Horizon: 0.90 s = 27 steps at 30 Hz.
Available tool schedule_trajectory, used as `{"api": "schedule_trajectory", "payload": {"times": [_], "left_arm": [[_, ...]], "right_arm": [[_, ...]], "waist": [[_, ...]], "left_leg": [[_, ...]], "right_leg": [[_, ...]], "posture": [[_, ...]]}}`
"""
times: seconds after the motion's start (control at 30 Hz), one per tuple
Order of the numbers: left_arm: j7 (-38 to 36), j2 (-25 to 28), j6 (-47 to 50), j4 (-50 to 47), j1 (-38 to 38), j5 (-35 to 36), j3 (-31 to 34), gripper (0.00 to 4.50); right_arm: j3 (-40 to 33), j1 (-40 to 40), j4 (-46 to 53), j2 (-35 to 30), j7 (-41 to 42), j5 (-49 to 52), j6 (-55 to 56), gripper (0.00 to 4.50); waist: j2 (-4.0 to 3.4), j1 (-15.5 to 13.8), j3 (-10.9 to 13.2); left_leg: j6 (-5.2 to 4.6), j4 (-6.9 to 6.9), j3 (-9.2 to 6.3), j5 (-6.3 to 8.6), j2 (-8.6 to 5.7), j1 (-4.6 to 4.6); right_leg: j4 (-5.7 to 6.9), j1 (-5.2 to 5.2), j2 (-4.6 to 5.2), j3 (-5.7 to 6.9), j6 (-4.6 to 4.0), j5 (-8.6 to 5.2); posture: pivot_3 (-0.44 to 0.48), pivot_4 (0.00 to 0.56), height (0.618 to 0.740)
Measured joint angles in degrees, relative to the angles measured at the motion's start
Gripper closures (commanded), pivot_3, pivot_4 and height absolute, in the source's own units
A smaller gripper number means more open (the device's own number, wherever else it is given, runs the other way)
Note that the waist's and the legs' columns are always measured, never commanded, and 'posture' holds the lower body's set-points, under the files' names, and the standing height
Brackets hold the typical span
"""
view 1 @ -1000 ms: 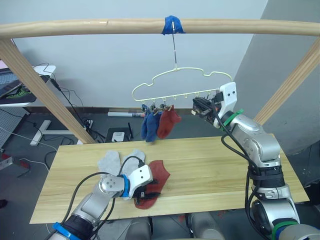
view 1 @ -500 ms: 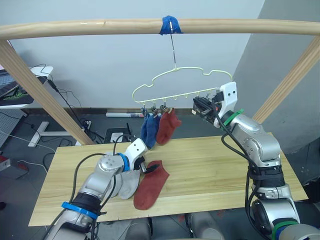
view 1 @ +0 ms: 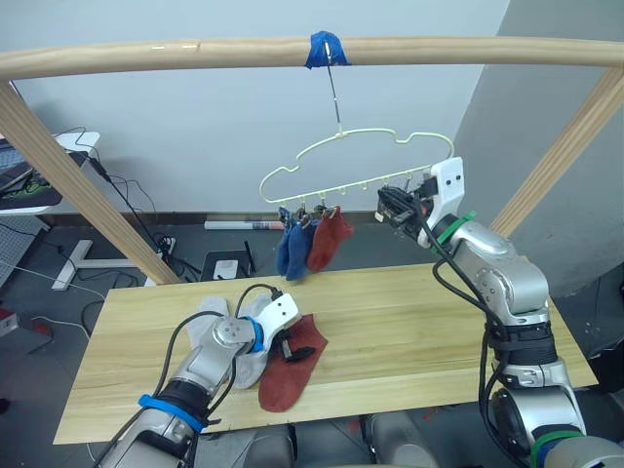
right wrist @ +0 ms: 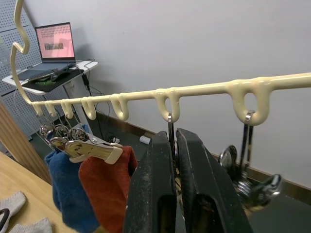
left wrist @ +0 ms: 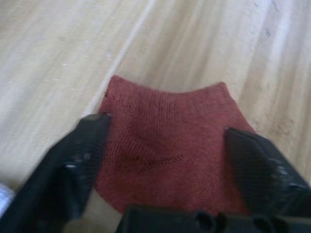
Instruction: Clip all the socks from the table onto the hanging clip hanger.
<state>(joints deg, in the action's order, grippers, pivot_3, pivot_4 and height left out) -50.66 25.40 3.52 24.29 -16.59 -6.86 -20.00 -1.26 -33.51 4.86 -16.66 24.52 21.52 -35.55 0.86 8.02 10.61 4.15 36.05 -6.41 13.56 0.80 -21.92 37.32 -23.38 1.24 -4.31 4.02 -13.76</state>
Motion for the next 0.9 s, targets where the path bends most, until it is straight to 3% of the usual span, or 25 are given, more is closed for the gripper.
{"api": "schedule_trajectory", "payload": {"times": [0.17, 0.43, 0.77, 0.9], "left_arm": [[-0.14, 0.00, -0.29, -1.03, 1.12, -0.26, -0.02, 2.87], [-1.53, -0.34, -1.35, -3.13, 3.30, 2.10, 0.94, 4.48], [-7.65, -0.27, 12.45, -17.20, 2.40, 16.24, 7.08, 4.48], [-8.27, -1.99, 28.14, -24.64, 0.29, 29.09, 12.06, 4.48]], "right_arm": [[0.00, 0.01, 0.13, -0.03, -0.36, 0.01, -0.09, 4.50], [0.00, 0.00, 0.15, -0.12, -0.40, 0.00, -0.05, 4.50], [-0.35, -0.64, -0.35, -1.12, 0.50, 0.05, -0.02, 4.50], [-4.34, -2.65, -1.74, -1.08, 1.38, 5.61, -6.71, 4.50]], "waist": [[0.00, -0.01, -0.01], [0.00, -0.02, -0.01], [0.00, 0.10, -0.01], [0.02, -0.13, 0.00]], "left_leg": [[0.00, 0.01, 0.00, 0.00, 0.00, 0.00], [0.00, 0.01, 0.00, 0.00, 0.00, -0.01], [-0.01, 0.03, 0.00, -0.01, 0.00, -0.01], [-0.01, 0.08, -0.04, -0.01, -0.01, -0.07]], "right_leg": [[0.01, 0.00, 0.00, 0.00, 0.00, 0.00], [0.02, 0.00, 0.00, 0.00, -0.01, 0.01], [0.05, 0.00, 0.00, 0.01, 0.00, 0.00], [0.06, 0.01, 0.01, 0.02, 0.01, 0.01]], "posture": [[-0.159, 0.131, 0.740], [-0.154, 0.128, 0.740], [-0.150, 0.129, 0.740], [-0.148, 0.128, 0.740]]}}
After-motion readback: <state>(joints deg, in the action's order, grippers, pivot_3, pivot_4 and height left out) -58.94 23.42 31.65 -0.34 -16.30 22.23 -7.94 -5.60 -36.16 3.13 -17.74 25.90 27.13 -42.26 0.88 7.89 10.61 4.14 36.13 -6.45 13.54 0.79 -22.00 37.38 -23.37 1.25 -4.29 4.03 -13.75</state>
